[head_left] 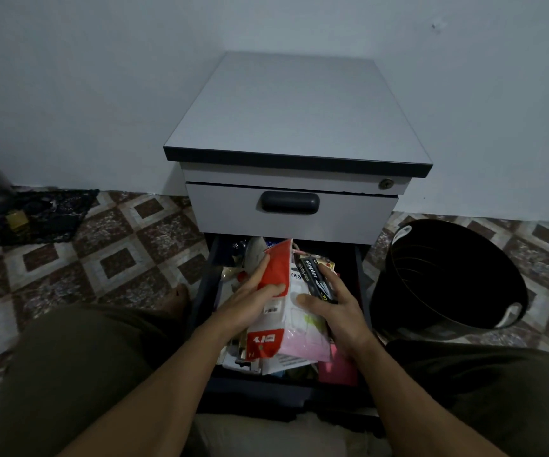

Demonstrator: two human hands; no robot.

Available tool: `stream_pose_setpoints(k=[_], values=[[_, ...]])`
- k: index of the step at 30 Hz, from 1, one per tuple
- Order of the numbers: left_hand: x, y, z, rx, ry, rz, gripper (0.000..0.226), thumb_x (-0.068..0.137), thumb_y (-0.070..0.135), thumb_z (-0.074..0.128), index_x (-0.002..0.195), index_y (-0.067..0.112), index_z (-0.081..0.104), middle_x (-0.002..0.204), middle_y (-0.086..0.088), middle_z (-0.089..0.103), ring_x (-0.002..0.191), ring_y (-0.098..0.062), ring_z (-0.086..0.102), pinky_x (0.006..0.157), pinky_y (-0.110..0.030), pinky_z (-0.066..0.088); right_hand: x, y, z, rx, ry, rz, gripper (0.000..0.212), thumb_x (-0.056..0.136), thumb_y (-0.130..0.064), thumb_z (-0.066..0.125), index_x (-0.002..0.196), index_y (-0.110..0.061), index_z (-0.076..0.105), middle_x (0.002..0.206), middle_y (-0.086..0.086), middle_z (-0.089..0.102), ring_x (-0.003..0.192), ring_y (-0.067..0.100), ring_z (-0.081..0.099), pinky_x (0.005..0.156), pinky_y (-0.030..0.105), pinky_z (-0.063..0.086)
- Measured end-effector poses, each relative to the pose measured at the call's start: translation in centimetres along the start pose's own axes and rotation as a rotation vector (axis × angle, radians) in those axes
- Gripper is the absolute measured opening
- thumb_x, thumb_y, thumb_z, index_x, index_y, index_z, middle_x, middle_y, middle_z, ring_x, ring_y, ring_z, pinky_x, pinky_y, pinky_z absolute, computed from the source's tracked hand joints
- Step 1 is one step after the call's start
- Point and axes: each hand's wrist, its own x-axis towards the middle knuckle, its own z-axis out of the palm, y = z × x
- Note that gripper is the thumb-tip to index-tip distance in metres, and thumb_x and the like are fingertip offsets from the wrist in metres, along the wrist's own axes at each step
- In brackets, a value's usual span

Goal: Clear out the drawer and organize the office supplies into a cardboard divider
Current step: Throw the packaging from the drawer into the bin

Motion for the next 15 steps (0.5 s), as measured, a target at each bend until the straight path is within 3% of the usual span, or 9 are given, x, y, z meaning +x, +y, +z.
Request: stream_pose_setpoints(k=[3,7,12,15], values=[[-0.2,0.7,0.1,-0.061,0.02,0.048,0.088,0.067,0.07,0.063,0.141,0.07,0.016,0.151,0.002,0.043,0.122,-0.023,0.057,0.106,-0.051,0.045,-0.4,-0.3,0.4,0.012,0.026,-0.03,0.056,0.071,0.005,0.081,0.102,-0.041,0.073,0.108,0.008,0.075,0.1,0.037,0.07,0.09,0.053,0.056],[-0.6,1.2,0.2,-0.106,0.04,0.12,0.083,0.068,0.072,0.063,0.139,0.071,0.02,0.143,0.005,0.053,0.115,-0.022,0.063,0.101,-0.051,0.05,-0.7,-0.6,0.8,0.034,0.031,-0.054,0.064,0.072,0.004,0.081,0.119,-0.036,0.062,0.114,0.01,0.073,0.102,0.039,0.07,0.09,0.059,0.054],[-0.8,1.7,0.2,-0.15,0.006,0.135,0.081,0.07,0.073,0.065,0.137,0.075,0.019,0.144,0.007,0.052,0.118,-0.02,0.063,0.103,-0.05,0.047,-1.1,-1.5,0.8,0.021,0.041,-0.109,0.061,0.072,0.002,0.081,0.114,-0.039,0.065,0.113,0.003,0.074,0.105,0.037,0.069,0.093,0.059,0.053],[-1.1,2.2,0.0,-0.189,-0.07,0.151,0.081,0.078,0.058,0.061,0.145,0.066,0.015,0.152,0.006,0.044,0.121,-0.017,0.058,0.107,-0.047,0.041,-1.1,-1.8,0.6,-0.015,0.047,-0.117,0.065,0.061,-0.014,0.09,0.111,-0.049,0.068,0.122,0.001,0.07,0.11,0.034,0.067,0.095,0.061,0.051]])
